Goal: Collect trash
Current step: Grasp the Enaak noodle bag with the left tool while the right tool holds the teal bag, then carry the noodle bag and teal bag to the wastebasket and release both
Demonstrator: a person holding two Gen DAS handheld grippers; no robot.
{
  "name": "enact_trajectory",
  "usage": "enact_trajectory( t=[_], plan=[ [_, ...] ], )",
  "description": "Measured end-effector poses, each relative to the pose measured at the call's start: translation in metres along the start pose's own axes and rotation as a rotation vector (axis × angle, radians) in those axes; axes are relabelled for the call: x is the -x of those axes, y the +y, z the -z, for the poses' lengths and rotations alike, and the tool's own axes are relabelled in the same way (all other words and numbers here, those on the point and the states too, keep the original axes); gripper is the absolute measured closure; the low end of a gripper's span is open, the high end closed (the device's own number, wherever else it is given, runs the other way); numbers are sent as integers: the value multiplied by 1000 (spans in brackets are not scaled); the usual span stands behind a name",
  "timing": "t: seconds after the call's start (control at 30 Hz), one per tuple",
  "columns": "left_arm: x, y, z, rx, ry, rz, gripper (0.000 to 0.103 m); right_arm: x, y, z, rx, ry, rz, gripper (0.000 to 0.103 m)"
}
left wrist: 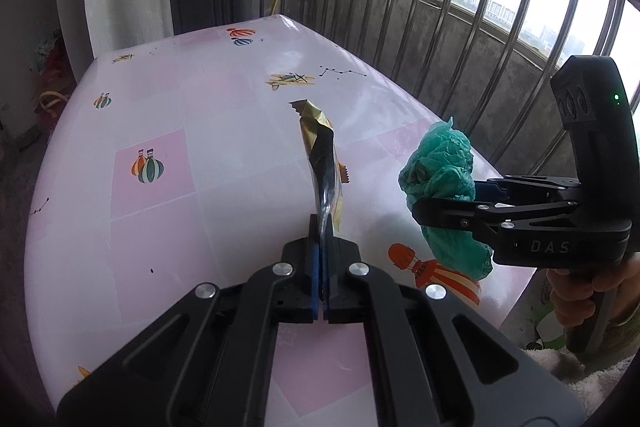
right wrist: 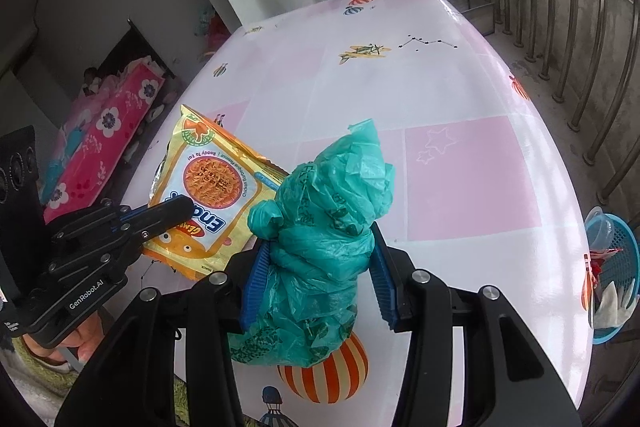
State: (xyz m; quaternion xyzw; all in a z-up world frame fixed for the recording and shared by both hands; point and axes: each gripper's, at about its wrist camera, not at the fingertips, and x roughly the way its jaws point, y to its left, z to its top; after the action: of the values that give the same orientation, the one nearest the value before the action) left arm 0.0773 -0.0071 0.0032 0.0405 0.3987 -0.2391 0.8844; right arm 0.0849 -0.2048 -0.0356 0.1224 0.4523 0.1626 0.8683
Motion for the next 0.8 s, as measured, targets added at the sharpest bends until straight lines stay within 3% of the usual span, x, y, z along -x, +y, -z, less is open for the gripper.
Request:
enact_trajectory(
  t=[0.8],
  plan=[
    [16, -18, -7, -65, -43, -38, 103, 27, -5, 8, -31, -61, -7, 58]
  ],
)
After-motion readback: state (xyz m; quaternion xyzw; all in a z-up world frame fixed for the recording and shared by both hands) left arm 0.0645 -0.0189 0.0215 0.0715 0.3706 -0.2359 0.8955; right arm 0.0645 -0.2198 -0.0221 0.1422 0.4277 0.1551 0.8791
